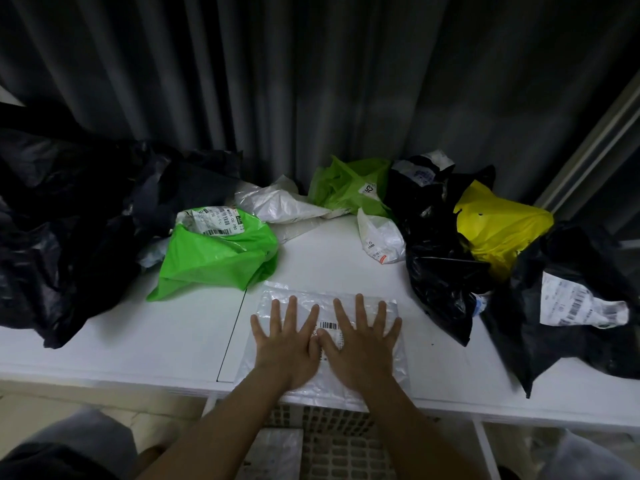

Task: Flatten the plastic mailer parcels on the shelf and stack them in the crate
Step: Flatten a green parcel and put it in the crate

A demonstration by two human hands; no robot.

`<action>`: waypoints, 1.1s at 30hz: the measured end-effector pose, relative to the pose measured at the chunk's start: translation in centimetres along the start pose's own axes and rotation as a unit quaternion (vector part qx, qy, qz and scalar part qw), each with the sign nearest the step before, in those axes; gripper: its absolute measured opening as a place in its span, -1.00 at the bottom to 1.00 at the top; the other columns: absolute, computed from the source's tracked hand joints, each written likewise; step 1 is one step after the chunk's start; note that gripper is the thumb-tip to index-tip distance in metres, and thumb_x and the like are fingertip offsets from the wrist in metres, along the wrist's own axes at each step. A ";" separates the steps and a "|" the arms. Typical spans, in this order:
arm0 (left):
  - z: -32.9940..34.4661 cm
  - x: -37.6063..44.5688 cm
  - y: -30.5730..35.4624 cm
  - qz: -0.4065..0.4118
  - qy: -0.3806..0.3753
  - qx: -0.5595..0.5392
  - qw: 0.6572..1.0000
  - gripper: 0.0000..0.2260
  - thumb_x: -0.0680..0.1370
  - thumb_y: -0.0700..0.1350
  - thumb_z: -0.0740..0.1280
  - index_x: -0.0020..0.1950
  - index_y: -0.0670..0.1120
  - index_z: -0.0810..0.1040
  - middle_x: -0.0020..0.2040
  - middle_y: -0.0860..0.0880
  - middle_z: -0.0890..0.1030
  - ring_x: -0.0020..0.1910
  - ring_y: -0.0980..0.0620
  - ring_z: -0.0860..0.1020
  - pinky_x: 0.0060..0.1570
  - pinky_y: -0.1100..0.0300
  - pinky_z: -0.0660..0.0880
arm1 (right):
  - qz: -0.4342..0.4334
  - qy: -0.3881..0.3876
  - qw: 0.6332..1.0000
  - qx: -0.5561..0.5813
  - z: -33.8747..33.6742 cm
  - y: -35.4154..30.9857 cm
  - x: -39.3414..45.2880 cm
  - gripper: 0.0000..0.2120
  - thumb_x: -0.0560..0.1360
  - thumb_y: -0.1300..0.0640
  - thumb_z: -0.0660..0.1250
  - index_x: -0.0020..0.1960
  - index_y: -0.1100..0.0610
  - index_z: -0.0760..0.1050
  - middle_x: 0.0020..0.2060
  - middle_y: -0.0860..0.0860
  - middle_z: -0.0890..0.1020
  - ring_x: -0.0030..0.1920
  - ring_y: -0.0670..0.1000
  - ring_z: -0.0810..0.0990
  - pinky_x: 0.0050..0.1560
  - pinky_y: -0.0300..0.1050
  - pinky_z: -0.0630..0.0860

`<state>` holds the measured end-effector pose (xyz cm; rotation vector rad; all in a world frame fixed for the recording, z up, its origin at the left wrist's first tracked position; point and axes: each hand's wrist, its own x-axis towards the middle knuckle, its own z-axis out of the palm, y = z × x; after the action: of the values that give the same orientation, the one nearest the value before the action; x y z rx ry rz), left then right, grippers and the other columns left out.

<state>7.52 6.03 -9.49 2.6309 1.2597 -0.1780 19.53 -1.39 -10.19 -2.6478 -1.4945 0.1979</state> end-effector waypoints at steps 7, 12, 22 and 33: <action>0.3 1.2 -0.5 0.002 0.034 -0.001 0.999 -0.25 0.32 0.24 -0.46 0.54 0.19 -0.23 0.54 -0.05 -0.32 0.49 -0.19 -0.37 0.38 -0.29 -0.34 | -0.001 -0.008 1.000 0.015 0.0 0.0 0.1 -0.08 0.20 -0.48 -0.58 0.51 -0.26 -0.21 0.56 -0.01 -0.20 0.50 0.27 -0.30 0.34 0.37 -0.42; 0.4 1.1 -0.4 -0.001 0.047 -0.001 0.999 -0.26 0.33 0.23 -0.46 0.54 0.19 -0.23 0.55 -0.05 -0.30 0.49 -0.19 -0.35 0.40 -0.30 -0.32 | -0.011 -0.070 0.998 0.001 -1.6 0.5 0.2 -0.27 0.40 -0.50 -0.29 0.51 -0.26 -0.25 0.54 -0.02 -0.27 0.49 0.26 -0.35 0.38 0.36 -0.40; 0.5 1.0 -0.6 0.006 0.053 -0.007 0.999 -0.27 0.35 0.26 -0.45 0.54 0.20 -0.19 0.56 -0.06 -0.25 0.51 -0.19 -0.32 0.39 -0.29 -0.30 | -0.064 -0.012 0.998 -0.003 0.3 1.6 -4.0 -0.34 0.49 -0.44 -0.24 0.52 -0.23 0.08 0.54 0.03 0.10 0.51 0.32 0.02 0.37 0.35 -0.20; 1.5 -3.5 -0.3 0.019 0.058 -0.015 0.998 -0.31 0.39 0.29 -0.43 0.54 0.20 -0.24 0.55 -0.04 -0.29 0.49 -0.16 -0.37 0.37 -0.25 -0.37 | -0.064 -0.013 0.998 -0.021 -0.1 1.8 -4.2 -0.24 0.31 -0.44 -0.48 0.49 -0.29 -0.28 0.54 -0.05 -0.24 0.50 0.22 -0.34 0.41 0.35 -0.33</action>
<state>5.07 3.14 -10.28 2.6702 1.2369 -0.0006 18.86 -5.94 -10.09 -2.5802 -1.6874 0.1940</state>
